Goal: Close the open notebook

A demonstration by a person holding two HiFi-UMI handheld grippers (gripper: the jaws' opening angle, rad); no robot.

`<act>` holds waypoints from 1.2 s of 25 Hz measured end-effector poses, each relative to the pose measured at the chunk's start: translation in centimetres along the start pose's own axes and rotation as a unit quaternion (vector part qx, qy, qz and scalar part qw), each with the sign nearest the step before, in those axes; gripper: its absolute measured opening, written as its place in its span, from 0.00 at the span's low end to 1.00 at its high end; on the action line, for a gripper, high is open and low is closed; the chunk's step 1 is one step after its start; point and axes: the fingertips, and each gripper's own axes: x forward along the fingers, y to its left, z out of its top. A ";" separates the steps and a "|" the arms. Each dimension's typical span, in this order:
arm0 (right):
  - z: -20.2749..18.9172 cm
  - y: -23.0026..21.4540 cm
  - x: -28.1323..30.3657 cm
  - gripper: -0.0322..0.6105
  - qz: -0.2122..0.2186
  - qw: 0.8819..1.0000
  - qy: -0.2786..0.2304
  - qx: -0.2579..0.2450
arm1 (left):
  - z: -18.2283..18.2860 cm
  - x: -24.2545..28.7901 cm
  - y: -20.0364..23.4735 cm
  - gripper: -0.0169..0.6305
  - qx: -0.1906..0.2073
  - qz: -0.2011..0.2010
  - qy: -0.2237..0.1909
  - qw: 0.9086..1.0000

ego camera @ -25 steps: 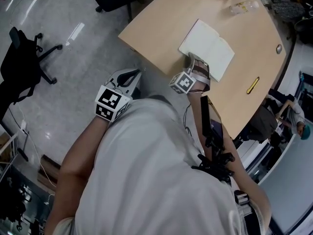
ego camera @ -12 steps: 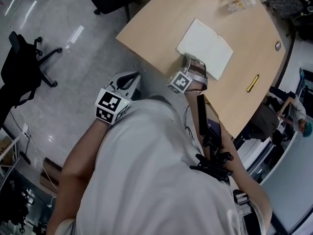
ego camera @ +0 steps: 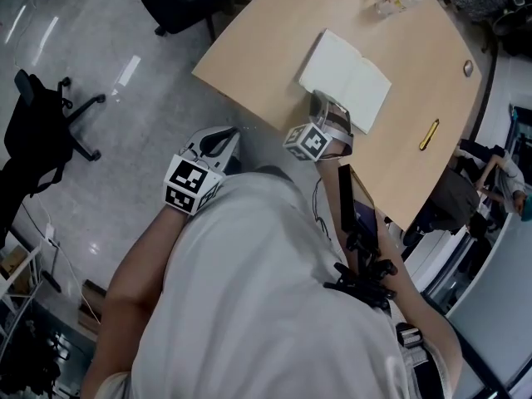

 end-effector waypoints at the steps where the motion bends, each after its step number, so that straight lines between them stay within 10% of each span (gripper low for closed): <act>1: 0.0 -0.3 -0.2 0.11 -0.001 1.000 -0.005 0.012 | 0.1 0.1 -0.1 0.05 0.003 -0.002 0.000 1.000; 15: -0.3 -2.9 -2.4 0.10 -0.023 0.982 -0.050 0.181 | 1.4 1.5 -1.3 0.05 0.045 -0.039 0.019 0.998; 30: -2.0 -4.7 -4.7 0.10 -0.028 0.912 -0.109 0.394 | 3.3 2.6 -1.2 0.05 0.103 -0.071 0.039 0.991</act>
